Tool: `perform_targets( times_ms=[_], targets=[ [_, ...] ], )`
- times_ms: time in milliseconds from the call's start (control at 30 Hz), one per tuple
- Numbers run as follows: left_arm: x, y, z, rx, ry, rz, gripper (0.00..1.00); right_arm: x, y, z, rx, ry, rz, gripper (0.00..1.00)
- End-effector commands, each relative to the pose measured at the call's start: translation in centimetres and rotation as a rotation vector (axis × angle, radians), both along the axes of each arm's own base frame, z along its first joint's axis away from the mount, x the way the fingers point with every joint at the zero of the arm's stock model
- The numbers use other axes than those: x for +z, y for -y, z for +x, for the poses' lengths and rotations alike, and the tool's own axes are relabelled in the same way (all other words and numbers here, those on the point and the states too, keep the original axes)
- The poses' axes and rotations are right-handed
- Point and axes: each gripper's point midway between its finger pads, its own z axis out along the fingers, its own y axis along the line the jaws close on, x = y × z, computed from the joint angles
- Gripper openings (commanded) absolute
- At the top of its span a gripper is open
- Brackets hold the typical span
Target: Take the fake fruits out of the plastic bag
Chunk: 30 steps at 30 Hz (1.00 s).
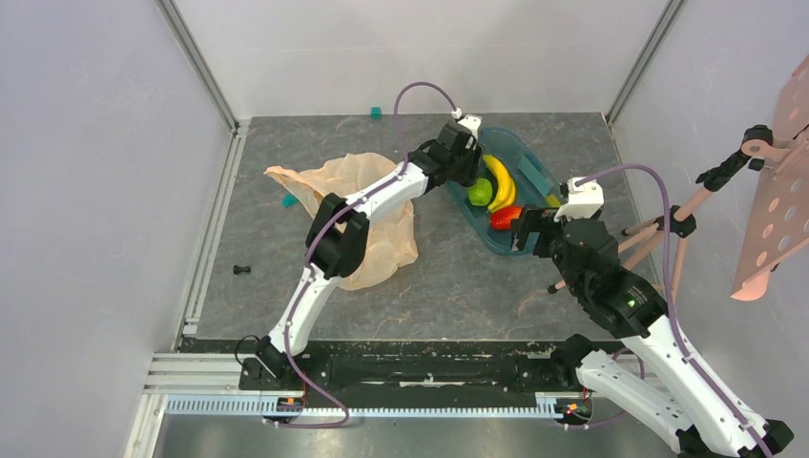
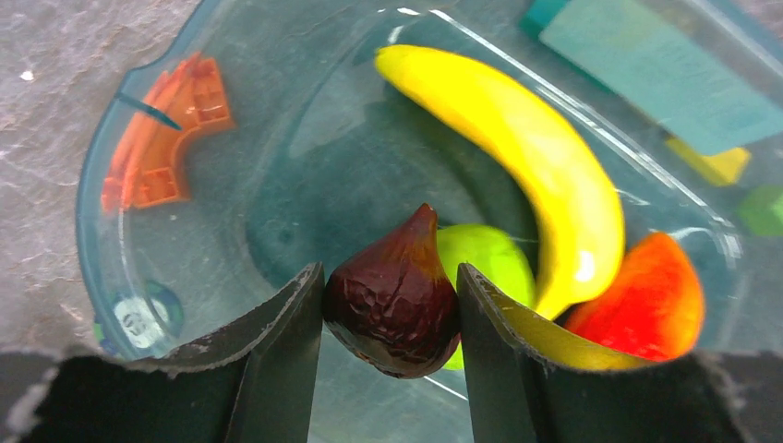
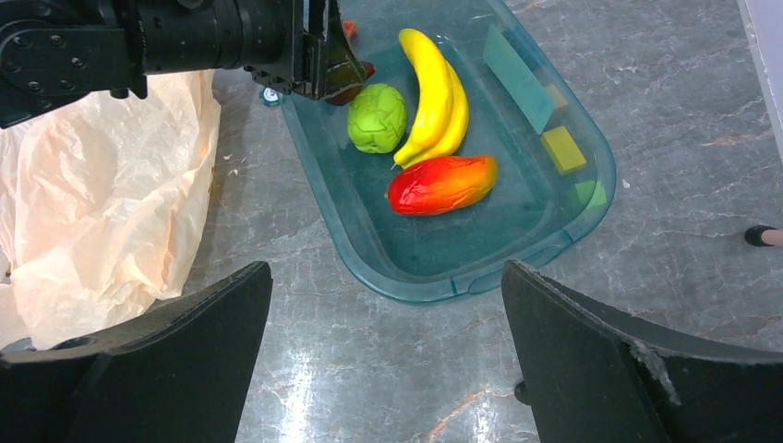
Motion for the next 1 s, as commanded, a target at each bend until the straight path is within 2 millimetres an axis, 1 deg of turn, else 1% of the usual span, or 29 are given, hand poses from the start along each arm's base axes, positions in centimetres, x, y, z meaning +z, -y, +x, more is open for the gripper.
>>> perform_targets(
  times_ms=[0, 67, 167, 233, 300, 467, 567, 633, 700, 833, 933, 967],
  targets=[
    [1.1, -0.6, 2.1, 0.019, 0.108, 0.065, 0.58, 0.2, 0.0, 0.0, 0.01, 0.005, -0.009, 0.98],
    [0.4, -0.7, 2.2, 0.018, 0.104, 0.079, 0.6, 0.0, -0.2, 0.1, 0.016, -0.001, -0.009, 0.98],
    [-0.7, -0.8, 2.2, 0.016, 0.088, 0.097, 0.62, 0.0, -0.3, 0.1, 0.021, -0.002, -0.009, 0.98],
    [-1.1, -0.8, 2.1, 0.014, 0.079, 0.102, 0.68, -0.1, -0.3, 0.1, 0.023, -0.003, -0.012, 0.98],
    [-1.4, -0.8, 2.0, 0.011, 0.071, 0.104, 0.7, -0.1, -0.3, 0.0, 0.023, -0.004, -0.013, 0.98],
    [-1.2, -0.9, 1.8, 0.009, 0.059, 0.102, 0.75, -0.1, -0.3, -0.1, 0.026, -0.002, -0.008, 0.98],
    [-0.2, -1.2, 1.6, 0.014, 0.053, 0.095, 0.78, 0.1, -0.3, -0.1, 0.027, 0.001, -0.006, 0.98],
    [1.2, -1.3, 1.2, 0.013, 0.057, 0.081, 0.8, 0.1, -0.2, -0.1, 0.023, 0.002, -0.007, 0.98],
    [3.9, -1.4, 1.0, 0.014, 0.082, 0.05, 0.82, 0.1, -0.2, -0.1, 0.025, 0.002, -0.01, 0.98],
    [10.7, -1.9, -0.2, 0.02, 0.132, -0.038, 0.92, -0.2, -0.2, -0.2, 0.031, -0.003, -0.011, 0.98],
    [15.5, -3.1, -1.9, 0.04, 0.156, -0.103, 0.96, -0.5, -0.4, -0.3, 0.039, -0.004, -0.012, 0.98],
    [16.8, -3.7, -2.6, 0.049, 0.155, -0.127, 0.97, -0.6, -0.4, -0.4, 0.044, -0.002, -0.01, 0.98]
  ],
)
